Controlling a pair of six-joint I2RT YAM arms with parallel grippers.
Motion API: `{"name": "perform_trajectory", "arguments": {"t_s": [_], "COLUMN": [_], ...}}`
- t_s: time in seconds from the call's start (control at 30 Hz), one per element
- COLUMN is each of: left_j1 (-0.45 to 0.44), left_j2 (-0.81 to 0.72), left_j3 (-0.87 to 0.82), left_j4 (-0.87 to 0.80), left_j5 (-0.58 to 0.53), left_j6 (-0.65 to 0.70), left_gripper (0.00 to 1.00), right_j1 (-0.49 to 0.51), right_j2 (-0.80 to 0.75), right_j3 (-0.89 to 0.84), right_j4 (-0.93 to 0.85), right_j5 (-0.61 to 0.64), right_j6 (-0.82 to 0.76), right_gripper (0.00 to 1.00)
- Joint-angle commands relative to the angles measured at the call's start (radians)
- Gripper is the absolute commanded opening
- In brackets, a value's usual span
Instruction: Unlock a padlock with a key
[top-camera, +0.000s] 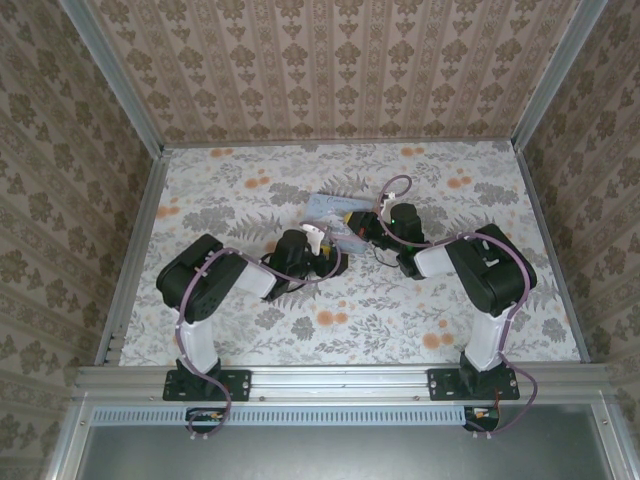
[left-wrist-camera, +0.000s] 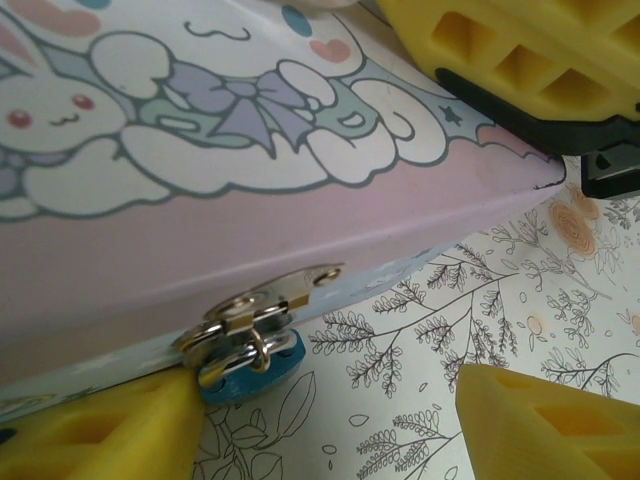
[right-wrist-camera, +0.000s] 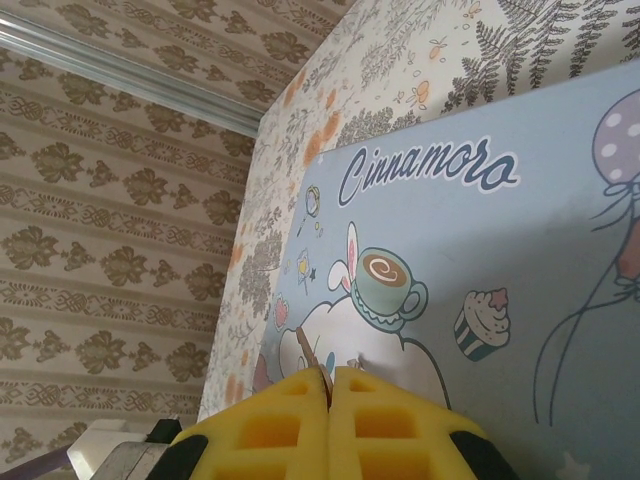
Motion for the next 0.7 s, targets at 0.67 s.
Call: {"name": "perform_trajectory", "arguments": {"t_s": [0.67], "left_j1": [0.068], "left_j2": [0.142], "left_j3": [-0.068], "left_j4": [0.439], "left_j5": [0.183], "left_j6": [-0.41], "left_gripper": [0.65], "right_j1": [-0.009], "right_j2": [0.038], "right_j3": [-0.002], "right_j4": [0.018], "right_j5": [-0.01], "right_j6": [0.018], "right_gripper": [0.0]}}
